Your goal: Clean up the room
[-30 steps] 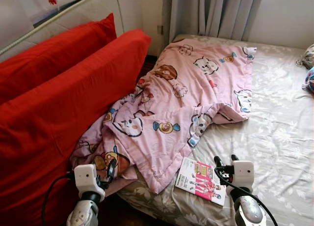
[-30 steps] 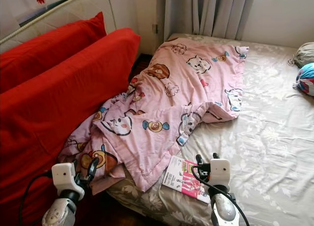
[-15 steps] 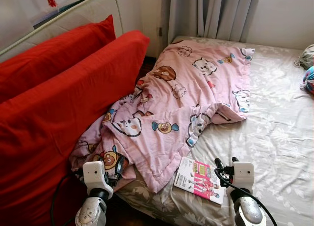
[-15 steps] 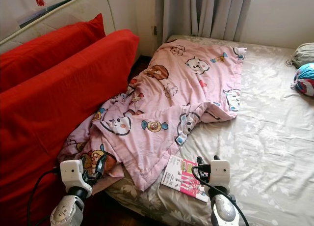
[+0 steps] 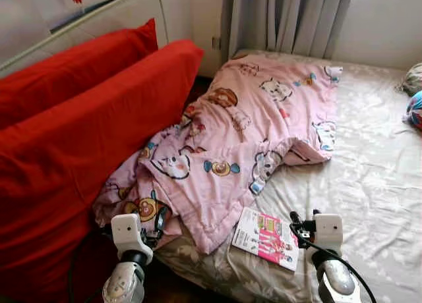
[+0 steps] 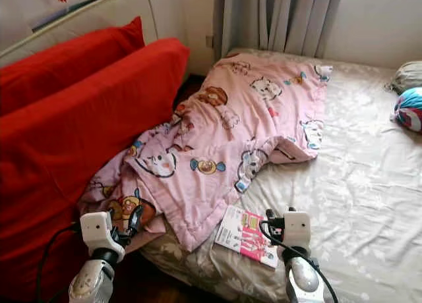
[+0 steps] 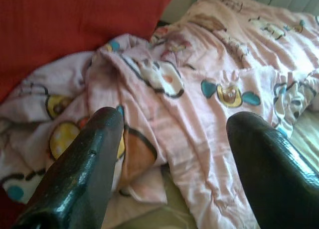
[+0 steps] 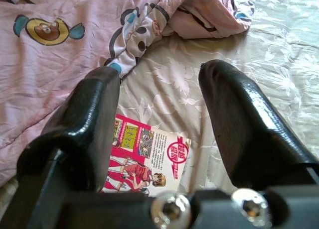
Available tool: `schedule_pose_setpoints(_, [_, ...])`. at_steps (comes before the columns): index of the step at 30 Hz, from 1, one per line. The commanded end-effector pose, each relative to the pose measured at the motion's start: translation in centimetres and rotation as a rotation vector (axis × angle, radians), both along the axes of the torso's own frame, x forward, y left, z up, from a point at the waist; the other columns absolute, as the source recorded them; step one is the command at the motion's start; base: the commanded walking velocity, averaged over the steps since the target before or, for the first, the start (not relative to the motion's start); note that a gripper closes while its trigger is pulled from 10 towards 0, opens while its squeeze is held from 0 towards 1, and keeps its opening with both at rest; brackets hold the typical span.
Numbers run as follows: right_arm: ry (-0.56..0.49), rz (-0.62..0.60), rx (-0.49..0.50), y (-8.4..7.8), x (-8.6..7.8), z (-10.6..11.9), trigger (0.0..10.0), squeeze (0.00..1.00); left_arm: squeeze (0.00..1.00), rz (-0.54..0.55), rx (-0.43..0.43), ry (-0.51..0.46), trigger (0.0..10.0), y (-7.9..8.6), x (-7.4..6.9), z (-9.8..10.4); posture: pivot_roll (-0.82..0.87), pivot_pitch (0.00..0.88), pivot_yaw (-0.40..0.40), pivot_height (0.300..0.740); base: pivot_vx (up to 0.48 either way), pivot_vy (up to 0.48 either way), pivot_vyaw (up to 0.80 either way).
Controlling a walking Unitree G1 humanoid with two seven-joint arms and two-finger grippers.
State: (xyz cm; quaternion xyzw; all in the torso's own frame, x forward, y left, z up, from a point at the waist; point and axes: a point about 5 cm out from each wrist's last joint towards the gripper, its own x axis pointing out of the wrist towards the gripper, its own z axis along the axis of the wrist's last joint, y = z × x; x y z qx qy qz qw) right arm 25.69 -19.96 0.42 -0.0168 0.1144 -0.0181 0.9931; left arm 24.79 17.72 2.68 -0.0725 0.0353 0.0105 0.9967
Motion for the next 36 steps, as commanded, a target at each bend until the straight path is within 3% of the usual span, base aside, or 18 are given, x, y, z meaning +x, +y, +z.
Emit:
schedule_pose_setpoints(1, [-0.016,0.007,-0.001,0.14,0.2,0.34,10.0,0.0,0.0,0.017,-0.004,0.024,10.0,0.43,-0.5,-0.42,-0.06,0.11,-0.014,0.675,0.0,0.0,0.0])
schedule_pose_setpoints(10, [0.006,0.005,0.002,0.09,0.26,0.12,10.0,0.0,0.0,0.02,-0.004,0.027,10.0,0.51,-0.49,-0.41,-0.07,0.114,-0.015,0.675,0.0,0.0,0.0])
schedule_pose_setpoints(14, [0.005,0.009,-0.006,-0.02,0.21,0.12,10.0,0.0,0.0,0.02,-0.006,0.028,10.0,0.54,-0.44,-0.36,-0.07,0.115,-0.016,0.65,0.0,0.0,0.0])
schedule_pose_setpoints(36, [-0.006,0.041,0.029,0.42,0.35,0.19,10.0,0.0,0.0,0.019,-0.006,0.038,10.0,0.63,-0.73,-0.52,-0.07,0.118,-0.019,0.65,0.0,0.0,0.0])
